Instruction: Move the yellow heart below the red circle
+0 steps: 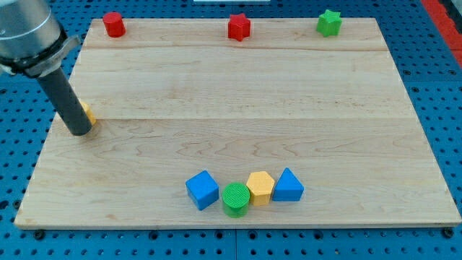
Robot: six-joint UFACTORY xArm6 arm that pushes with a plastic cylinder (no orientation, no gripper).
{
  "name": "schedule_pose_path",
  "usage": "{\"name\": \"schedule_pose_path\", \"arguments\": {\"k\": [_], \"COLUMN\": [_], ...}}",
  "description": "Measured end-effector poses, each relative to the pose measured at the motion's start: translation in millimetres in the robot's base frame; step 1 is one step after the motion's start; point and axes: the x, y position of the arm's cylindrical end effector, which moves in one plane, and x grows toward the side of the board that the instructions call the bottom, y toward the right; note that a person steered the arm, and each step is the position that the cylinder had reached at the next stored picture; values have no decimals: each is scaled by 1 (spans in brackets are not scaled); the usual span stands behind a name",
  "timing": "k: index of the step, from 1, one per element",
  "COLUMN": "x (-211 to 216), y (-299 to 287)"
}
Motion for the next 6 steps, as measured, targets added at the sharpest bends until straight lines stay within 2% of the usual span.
{"name": "schedule_pose_path", "arguments": {"k": [1,2,3,4,6], "x": [17,30,-9,-40,2], "y": [15,-27,-41,-21,-29]}}
